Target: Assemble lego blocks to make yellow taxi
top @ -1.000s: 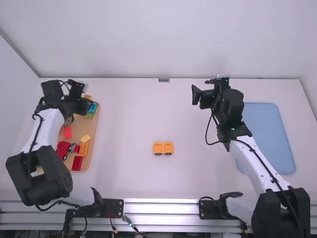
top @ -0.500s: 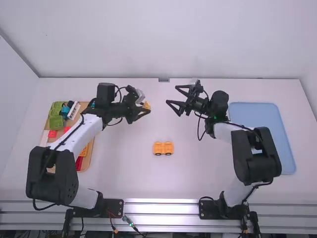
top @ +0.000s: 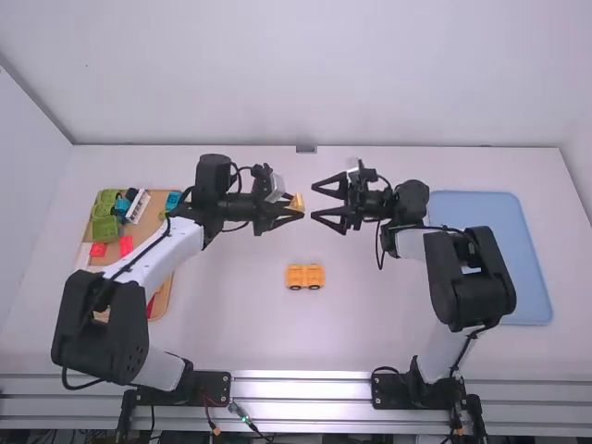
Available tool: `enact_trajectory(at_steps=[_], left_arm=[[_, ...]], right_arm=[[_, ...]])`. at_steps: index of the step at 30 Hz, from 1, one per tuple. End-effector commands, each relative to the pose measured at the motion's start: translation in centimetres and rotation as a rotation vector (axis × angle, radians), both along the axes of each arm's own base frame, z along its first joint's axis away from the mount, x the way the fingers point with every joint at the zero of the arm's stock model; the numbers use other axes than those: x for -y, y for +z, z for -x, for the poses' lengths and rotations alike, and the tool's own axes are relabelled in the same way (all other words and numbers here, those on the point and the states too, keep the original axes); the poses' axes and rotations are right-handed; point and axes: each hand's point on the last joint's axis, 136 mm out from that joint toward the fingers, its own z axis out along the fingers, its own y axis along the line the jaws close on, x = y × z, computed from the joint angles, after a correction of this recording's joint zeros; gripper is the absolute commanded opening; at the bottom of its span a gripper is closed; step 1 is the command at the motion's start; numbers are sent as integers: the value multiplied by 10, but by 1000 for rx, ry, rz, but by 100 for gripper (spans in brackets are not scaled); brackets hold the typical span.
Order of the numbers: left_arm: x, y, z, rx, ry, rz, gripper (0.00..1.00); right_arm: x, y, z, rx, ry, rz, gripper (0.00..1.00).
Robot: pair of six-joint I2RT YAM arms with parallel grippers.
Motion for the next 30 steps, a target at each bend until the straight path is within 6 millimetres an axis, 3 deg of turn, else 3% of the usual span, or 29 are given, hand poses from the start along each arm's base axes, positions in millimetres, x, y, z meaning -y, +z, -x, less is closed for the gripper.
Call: enact_trajectory(at_steps=[1,9,12,18,30], left_arm=[[1,-3,11,-43,-49,43,2],[4,-11,-1,-90,-29,77,2],[8,-11,6,-97,-103,116,2],[8,-17,1,-105,-93,114,2],[7,-15,-1,-83,-90,118,2]], right_arm=[[-1,2,1,-10,29,7,86],[-20,5,13,23,84,5,89],[-28,9,17,46,113,4,87],[-28,6,3,28,100,23,81],[-38,-3,-4,19,105,51,52]])
